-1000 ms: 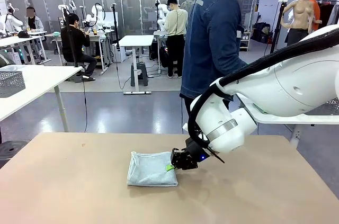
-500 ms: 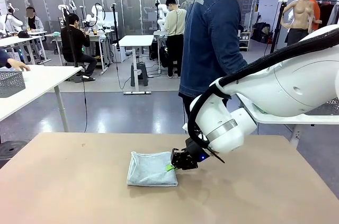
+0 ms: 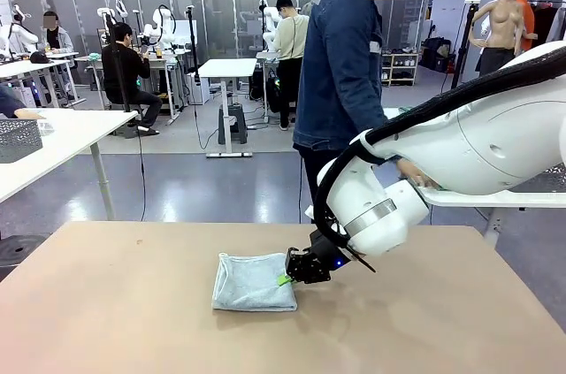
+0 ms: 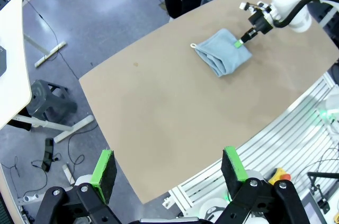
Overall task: Fold the towels and place them in the basket.
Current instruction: Place the folded Towel with hook on the right side of the table.
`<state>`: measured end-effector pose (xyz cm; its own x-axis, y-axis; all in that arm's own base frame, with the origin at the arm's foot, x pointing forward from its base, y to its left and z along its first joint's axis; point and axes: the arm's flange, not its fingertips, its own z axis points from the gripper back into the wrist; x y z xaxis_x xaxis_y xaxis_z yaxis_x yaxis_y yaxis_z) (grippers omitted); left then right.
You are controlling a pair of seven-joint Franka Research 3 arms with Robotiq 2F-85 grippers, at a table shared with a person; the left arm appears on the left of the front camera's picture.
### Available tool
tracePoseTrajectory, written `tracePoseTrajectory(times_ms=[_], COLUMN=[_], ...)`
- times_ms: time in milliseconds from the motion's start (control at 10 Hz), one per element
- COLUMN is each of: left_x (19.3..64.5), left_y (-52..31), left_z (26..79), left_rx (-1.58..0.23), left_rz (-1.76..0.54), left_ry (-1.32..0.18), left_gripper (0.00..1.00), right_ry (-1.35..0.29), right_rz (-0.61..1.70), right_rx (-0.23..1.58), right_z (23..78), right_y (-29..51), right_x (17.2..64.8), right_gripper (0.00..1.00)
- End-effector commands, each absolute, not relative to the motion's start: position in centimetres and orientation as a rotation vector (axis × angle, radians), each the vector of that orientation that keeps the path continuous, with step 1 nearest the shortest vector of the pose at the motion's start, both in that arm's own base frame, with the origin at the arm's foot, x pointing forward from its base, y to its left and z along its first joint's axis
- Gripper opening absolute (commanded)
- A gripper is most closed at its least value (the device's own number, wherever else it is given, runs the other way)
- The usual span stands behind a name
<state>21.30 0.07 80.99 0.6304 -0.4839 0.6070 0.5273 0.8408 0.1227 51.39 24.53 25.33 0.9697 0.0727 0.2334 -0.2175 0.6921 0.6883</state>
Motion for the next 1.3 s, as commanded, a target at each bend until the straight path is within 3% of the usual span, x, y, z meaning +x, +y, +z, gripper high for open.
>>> tracePoseTrajectory(times_ms=[0,300,1200], left_x=[21.3,21.3,21.3], left_y=[0.0,0.0,0.0], left_z=[80.8,80.8,80.8], left_rx=[-0.075,-0.075,-0.075], left_rz=[-0.587,-0.587,-0.587], left_ry=[-0.673,-0.673,-0.673], left_gripper=[1.00,1.00,1.00], right_ry=[-0.194,-0.225,-0.356], right_rz=[0.163,0.168,0.048], right_rx=[0.791,0.713,0.492], right_z=[25.3,29.0,30.1], right_y=[24.5,19.7,-5.2], right_x=[51.4,50.0,48.4], right_gripper=[0.06,0.06,0.06])
